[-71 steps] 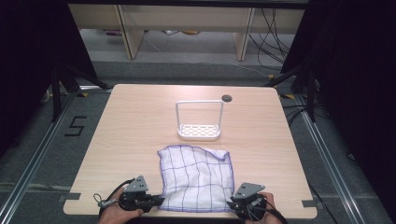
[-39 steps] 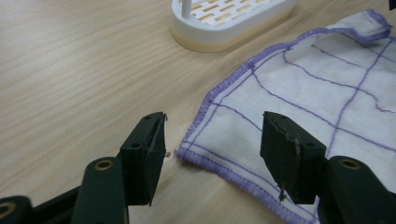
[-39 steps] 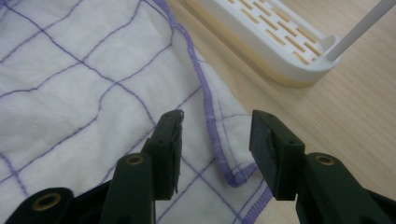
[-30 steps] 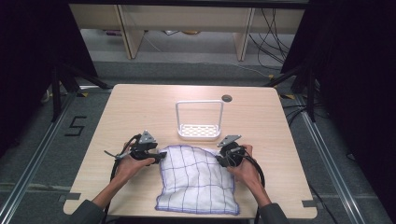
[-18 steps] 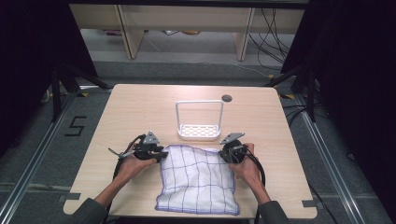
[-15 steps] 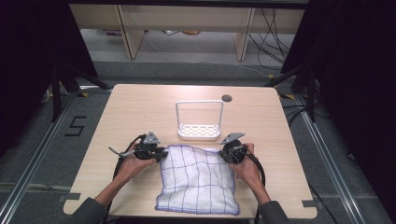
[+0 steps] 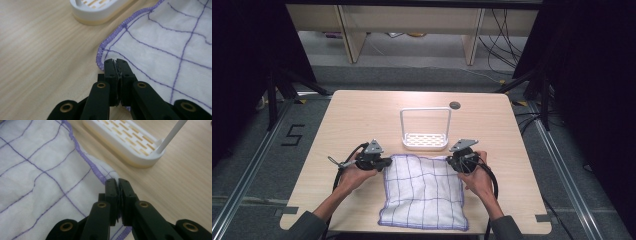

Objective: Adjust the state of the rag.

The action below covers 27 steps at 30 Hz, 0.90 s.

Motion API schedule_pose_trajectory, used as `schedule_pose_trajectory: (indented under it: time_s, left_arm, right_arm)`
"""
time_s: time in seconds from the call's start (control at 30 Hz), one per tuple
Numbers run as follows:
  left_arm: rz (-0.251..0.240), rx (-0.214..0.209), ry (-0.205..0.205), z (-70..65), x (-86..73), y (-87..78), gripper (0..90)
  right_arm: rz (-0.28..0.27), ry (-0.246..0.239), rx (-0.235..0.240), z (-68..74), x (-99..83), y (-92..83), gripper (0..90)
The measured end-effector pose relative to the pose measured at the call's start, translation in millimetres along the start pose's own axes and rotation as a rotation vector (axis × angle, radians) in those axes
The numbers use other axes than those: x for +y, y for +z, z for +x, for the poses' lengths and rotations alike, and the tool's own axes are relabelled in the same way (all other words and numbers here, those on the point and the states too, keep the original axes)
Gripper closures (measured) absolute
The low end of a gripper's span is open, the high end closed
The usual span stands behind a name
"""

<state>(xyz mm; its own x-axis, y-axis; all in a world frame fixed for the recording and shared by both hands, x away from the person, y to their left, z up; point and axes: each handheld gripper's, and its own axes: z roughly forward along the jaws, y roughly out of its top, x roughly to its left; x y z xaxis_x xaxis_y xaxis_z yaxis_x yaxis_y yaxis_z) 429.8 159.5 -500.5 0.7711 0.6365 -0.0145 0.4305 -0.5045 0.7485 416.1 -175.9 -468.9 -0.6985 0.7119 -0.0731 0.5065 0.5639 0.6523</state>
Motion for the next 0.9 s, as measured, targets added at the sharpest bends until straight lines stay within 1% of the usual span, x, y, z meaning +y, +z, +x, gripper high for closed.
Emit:
schedule_pose_trajectory:
  time_s: [0.03,0.07,0.1,0.13,0.17,0.2,0.23,0.27,0.3,0.33,0.37,0.4,0.43,0.47,0.5,0.53,0.57,0.6,0.63,0.67,0.7,0.73,0.8,0.83,0.87,0.9]
  left_arm:
    - [-0.009,0.003,0.001,-0.3,2.2,-2.9,87.1]
    - [-0.012,0.005,0.018,-0.9,6.0,-7.9,87.1]
    - [-0.012,0.005,0.018,-0.9,6.0,-7.9,87.2]
    - [-0.031,0.004,0.023,-2.5,10.4,-12.5,87.2]
    - [-0.031,0.004,0.023,-2.5,10.4,-12.5,87.2]
    - [-0.044,0.014,0.027,-3.7,13.0,-15.1,87.2]
    - [-0.055,0.017,0.027,-5.1,14.6,-16.3,87.2]
    - [-0.077,0.016,0.037,-7.5,20.6,-20.4,87.2]
    - [-0.077,0.016,0.037,-7.5,20.6,-20.4,87.2]
    - [-0.082,0.014,0.056,-8.1,25.4,-24.2,87.2]
    - [-0.097,0.024,0.056,-8.9,29.0,-27.3,87.2]
    - [-0.115,0.019,0.058,-8.5,34.7,-31.2,87.3]
    - [-0.115,0.019,0.058,-8.5,34.7,-31.2,87.2]
    - [-0.122,0.024,0.064,-8.1,39.3,-34.7,87.2]
    - [-0.132,0.026,0.064,-7.8,42.5,-36.9,87.2]
    - [-0.151,0.033,0.062,-7.3,47.5,-40.3,87.2]
    - [-0.151,0.033,0.062,-7.3,47.5,-40.3,87.2]
    - [-0.155,0.037,0.056,-6.9,51.0,-44.0,87.2]
    - [-0.146,0.039,0.042,-7.0,52.1,-47.9,87.3]
    - [-0.164,0.044,0.07,-4.0,57.0,-51.8,87.2]
    - [-0.164,0.044,0.07,-4.0,57.0,-51.8,87.3]
    - [-0.192,0.047,0.056,-3.7,58.8,-54.5,87.3]
    - [-0.194,0.045,0.057,-3.4,58.5,-56.2,87.2]
    - [-0.182,0.048,0.068,-3.7,57.5,-58.7,87.2]
    - [-0.191,0.035,0.056,-6.4,55.7,-59.5,87.2]
    - [-0.191,0.02,0.061,-8.9,52.8,-60.9,87.2]
  right_arm:
    - [-0.014,-0.011,-0.009,-1.4,1.0,-2.8,87.0]
    - [-0.034,-0.012,-0.009,-2.3,2.7,-8.3,87.0]
    - [-0.032,-0.003,-0.002,-1.9,3.2,-10.3,87.1]
    - [-0.051,0.01,-0.011,-0.7,3.9,-12.7,87.1]
    - [-0.051,0.01,-0.011,-0.7,3.9,-12.7,87.1]
    - [-0.043,0.0,-0.002,-2.3,5.3,-16.2,87.2]
    - [-0.049,0.014,0.001,-2.1,6.5,-19.2,87.2]
    - [-0.059,0.025,0.0,-2.0,8.6,-23.6,87.3]
    - [-0.059,0.025,0.0,-2.0,8.6,-23.6,87.3]
    - [-0.068,0.01,0.0,-3.1,10.4,-26.2,87.3]
    - [-0.076,0.019,-0.002,-3.2,12.7,-29.5,87.4]
    - [-0.082,0.014,-0.004,-4.8,16.4,-35.9,87.4]
    - [-0.082,0.014,-0.004,-4.8,16.4,-35.9,87.4]
    - [-0.093,0.018,-0.005,-5.5,18.0,-38.0,87.4]
    - [-0.091,0.022,-0.007,-6.6,20.7,-42.3,87.4]
    - [-0.108,0.003,-0.018,-9.3,24.6,-46.7,87.5]
    - [-0.108,0.003,-0.018,-9.3,24.6,-46.7,87.5]
    - [-0.105,-0.002,-0.014,-10.2,26.1,-48.8,87.4]
    - [-0.104,-0.006,-0.022,-11.4,28.2,-51.6,87.4]
    - [-0.11,-0.008,-0.024,-13.4,31.5,-55.2,87.5]
    - [-0.11,-0.008,-0.024,-13.4,31.5,-55.2,87.5]
    - [-0.117,-0.008,-0.02,-14.5,33.8,-58.2,87.5]
    - [-0.117,-0.004,-0.012,-13.4,33.9,-61.2,87.5]
    - [-0.117,-0.004,-0.012,-13.4,33.9,-61.2,87.5]
    - [-0.137,-0.025,-0.012,-10.8,30.6,-62.5,87.4]
    - [-0.137,-0.025,-0.012,-10.8,30.6,-62.5,87.4]
